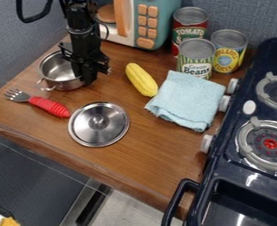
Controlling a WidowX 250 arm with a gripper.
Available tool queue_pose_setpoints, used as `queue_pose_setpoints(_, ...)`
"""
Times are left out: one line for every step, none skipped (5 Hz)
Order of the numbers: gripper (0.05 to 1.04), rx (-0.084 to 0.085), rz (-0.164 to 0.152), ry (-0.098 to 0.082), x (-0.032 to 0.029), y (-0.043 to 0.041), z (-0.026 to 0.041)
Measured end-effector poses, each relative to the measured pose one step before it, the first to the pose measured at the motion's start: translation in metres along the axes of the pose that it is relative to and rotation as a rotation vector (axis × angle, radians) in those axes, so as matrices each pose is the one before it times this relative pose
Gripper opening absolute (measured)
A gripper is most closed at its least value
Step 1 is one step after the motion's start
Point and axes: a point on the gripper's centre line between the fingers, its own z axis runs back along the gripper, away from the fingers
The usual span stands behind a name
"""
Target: Move the silver pot to the left edge of the table
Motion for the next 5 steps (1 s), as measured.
queue_pose_setpoints(0.082,0.0146,-0.0058,-0.0150,-0.00095,-0.00098,0.00606)
queue_pose_setpoints(0.078,-0.0057,-0.0097,0.0045,-0.00307,-0.00235,0.00043)
queue_pose_setpoints(0.073,-0.0276,-0.0103,0.0148,-0.00525,-0.00413,0.02165)
queue_pose_setpoints(0.068,0.0096,-0.0514,0.0060,-0.00552,-0.00683,0.03294)
queue_pose_setpoints(0.068,0.0225,0.0122,-0.0146,-0.00667,-0.00132,0.03145)
